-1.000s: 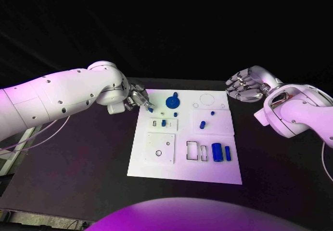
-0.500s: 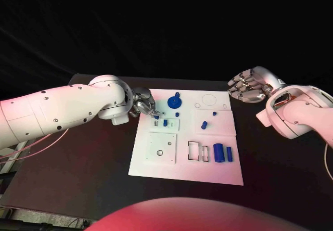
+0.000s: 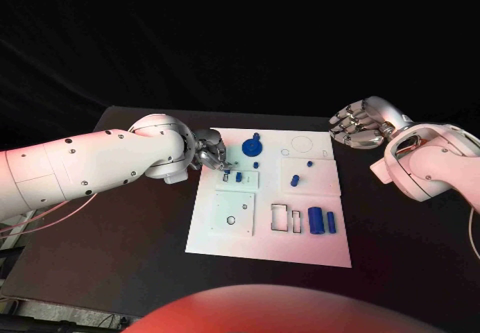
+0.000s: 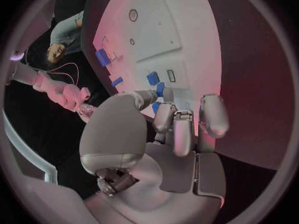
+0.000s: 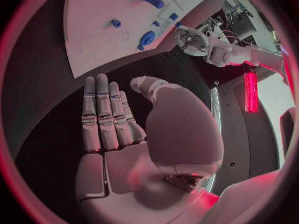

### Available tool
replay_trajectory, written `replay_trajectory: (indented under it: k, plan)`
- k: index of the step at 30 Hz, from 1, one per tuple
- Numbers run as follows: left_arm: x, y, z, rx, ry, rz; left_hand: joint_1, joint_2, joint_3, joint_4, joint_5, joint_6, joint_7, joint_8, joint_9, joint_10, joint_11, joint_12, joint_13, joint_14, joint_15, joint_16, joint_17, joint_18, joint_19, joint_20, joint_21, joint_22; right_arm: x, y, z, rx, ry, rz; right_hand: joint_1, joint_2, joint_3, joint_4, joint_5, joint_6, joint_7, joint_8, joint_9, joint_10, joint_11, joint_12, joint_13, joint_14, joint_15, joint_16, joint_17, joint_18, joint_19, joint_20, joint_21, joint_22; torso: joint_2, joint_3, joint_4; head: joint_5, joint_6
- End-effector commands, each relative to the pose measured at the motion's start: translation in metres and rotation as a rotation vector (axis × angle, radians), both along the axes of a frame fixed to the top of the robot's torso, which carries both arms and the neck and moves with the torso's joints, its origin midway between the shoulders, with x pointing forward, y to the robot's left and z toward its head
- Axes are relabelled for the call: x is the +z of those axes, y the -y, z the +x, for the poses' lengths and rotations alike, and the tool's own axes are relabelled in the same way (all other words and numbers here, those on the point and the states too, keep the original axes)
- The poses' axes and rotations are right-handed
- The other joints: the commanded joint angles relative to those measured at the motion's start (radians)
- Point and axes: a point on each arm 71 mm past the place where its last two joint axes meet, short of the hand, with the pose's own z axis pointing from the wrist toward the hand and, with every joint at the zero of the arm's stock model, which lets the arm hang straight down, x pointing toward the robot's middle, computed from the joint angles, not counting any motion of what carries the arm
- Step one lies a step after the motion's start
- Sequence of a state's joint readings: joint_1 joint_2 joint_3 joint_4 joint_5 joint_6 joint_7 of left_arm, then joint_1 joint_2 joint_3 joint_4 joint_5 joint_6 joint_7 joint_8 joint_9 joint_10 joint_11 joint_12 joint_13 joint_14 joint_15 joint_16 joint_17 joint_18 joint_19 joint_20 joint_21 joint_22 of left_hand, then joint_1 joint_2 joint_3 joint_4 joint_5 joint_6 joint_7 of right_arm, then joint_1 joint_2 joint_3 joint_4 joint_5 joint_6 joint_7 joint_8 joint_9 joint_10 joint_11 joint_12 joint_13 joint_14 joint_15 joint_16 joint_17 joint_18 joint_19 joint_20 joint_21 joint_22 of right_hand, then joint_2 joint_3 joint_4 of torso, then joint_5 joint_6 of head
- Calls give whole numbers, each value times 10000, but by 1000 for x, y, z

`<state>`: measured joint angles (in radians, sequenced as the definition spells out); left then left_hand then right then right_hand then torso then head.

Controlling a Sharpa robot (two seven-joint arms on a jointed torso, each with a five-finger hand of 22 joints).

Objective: Assemble the parts on the task board

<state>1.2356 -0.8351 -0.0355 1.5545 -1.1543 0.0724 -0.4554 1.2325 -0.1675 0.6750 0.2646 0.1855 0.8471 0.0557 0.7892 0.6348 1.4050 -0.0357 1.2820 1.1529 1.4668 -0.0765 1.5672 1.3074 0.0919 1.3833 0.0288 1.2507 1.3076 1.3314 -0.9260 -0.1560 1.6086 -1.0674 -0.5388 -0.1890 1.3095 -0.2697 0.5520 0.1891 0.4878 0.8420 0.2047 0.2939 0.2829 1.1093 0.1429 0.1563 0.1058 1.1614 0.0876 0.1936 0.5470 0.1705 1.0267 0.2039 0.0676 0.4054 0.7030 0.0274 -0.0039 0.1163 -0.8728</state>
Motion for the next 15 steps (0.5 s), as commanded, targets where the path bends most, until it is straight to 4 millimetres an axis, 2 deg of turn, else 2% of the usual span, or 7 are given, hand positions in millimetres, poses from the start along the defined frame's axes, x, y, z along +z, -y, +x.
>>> replay_trajectory:
  k: [1,11,15]
  plan:
    - [-2,2,-1,-185,98,410,14,-74,1809,-1762,56,286,-187,30,13,91,19,64,15,1040,-70,36,2634,-143,64,21,59,885,0,-1,0,107,60,-30,-65,5,-27,56,43,-23,4,-8,-10,-30,-1,-37,-8,-79,6,-52,-10,122,-9,24,-29,-9,5,6,-9,4,2]
    - [-10,1,-3,-110,-250,780,-61,-126,1881,-1794,227,338,-191,36,28,112,16,47,1,1040,-74,36,2634,-144,78,15,62,901,0,-1,0,115,54,-28,-65,5,-27,56,43,-23,4,-8,-10,-30,-1,-37,-8,-79,6,-52,-10,122,-9,24,-29,-9,-1,7,13,-5,2]
    - [-12,1,-4,-104,-363,846,-85,-139,1896,-1799,280,349,-193,37,33,120,15,49,7,1040,-74,36,2634,-146,85,14,71,910,0,-1,-1,123,51,-24,-65,5,-27,56,43,-23,4,-8,-10,-30,-1,-37,-8,-79,6,-52,-10,122,-9,24,-29,-9,-5,2,1,12,2]
